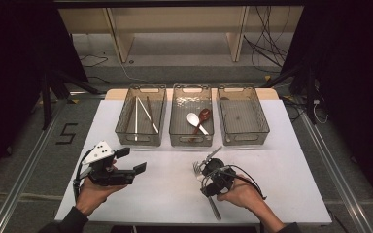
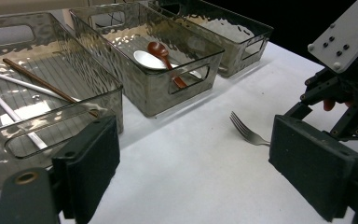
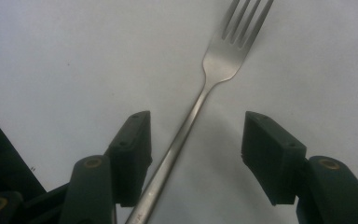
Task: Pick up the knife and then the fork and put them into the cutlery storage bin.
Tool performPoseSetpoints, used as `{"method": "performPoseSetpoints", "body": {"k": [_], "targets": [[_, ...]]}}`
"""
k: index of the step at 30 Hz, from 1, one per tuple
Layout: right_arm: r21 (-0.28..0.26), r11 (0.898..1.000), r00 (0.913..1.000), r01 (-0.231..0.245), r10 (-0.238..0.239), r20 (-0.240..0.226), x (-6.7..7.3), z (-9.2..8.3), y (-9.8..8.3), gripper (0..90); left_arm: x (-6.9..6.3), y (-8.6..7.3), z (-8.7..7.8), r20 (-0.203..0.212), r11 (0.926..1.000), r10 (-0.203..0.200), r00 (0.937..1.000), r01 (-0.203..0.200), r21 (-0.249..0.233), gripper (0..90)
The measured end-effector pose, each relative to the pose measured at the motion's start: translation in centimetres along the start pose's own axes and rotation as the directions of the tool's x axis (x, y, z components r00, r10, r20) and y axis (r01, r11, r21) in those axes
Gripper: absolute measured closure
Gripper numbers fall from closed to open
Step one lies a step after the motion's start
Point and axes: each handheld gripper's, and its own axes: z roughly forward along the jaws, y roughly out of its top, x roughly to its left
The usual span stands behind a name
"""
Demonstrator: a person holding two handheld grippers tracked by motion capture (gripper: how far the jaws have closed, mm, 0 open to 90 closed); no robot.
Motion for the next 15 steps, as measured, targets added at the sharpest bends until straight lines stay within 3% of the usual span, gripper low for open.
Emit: {"method": "performPoseSetpoints", "body": {"k": [15], "targets": [[0.093, 0.993, 0.9971, 0.072, -0.074, 0.016, 0.6, 1.5, 0.0, 56.0, 0.0, 0.0, 0.1, 0.003, 1.0, 0.007, 1.0, -0.007, 0.006, 15.6]]}}
